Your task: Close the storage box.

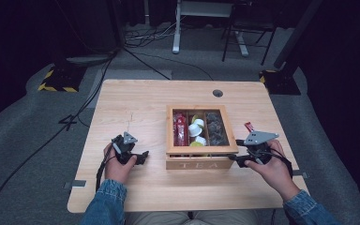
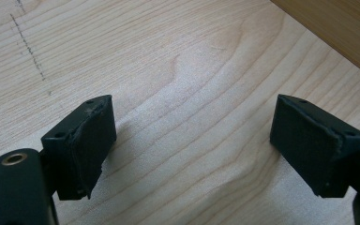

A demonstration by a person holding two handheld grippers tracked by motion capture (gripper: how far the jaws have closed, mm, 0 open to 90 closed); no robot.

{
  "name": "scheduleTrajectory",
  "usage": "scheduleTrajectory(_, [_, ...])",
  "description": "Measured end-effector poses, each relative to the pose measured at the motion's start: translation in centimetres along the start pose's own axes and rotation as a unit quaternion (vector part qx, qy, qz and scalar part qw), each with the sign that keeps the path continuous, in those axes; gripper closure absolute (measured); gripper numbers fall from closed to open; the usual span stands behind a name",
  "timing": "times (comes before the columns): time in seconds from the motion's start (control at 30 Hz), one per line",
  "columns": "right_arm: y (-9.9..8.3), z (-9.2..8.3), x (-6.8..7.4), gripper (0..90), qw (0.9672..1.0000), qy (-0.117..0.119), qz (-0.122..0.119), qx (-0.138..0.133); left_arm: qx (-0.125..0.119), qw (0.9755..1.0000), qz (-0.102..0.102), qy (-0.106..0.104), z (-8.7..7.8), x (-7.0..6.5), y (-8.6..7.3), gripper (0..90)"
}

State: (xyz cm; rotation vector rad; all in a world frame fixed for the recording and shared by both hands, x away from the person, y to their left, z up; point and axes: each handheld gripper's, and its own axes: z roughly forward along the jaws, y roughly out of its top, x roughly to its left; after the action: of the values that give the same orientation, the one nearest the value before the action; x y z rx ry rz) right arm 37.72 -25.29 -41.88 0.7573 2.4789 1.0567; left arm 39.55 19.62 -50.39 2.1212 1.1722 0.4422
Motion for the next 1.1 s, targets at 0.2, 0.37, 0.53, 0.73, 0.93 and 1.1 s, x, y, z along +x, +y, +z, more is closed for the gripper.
scheduleTrajectory(0.2, [-0.3,0.3,0.2,36.5,0.9999,0.009,0.004,0.011,-0.001,1.0000,-0.001,0.000,0.0,0.0,0.0,15.0])
scheduleTrajectory(0.37, [-0.4,0.3,0.2,36.5,0.9996,0.014,0.004,0.025,0.000,1.0000,-0.001,0.000,0.0,0.0,0.0,15.0])
scheduleTrajectory(0.53, [-0.7,0.7,0.4,36.4,0.9987,0.023,0.006,0.045,-0.001,1.0000,-0.001,0.000,0.0,0.0,0.0,15.0])
scheduleTrajectory(0.73, [-0.9,0.9,0.4,32.7,0.9981,0.034,0.026,0.045,0.000,1.0000,0.000,0.000,0.0,0.0,0.0,15.0])
scheduleTrajectory(0.93, [-0.5,0.3,0.2,30.4,0.9985,0.037,0.027,0.030,-0.001,1.0000,-0.002,0.000,0.0,0.0,0.0,15.0])
scheduleTrajectory(1.1, [0.4,-0.9,-0.7,29.1,0.9988,0.032,0.038,-0.001,0.000,1.0000,0.000,-0.001,0.0,0.0,0.0,15.0])
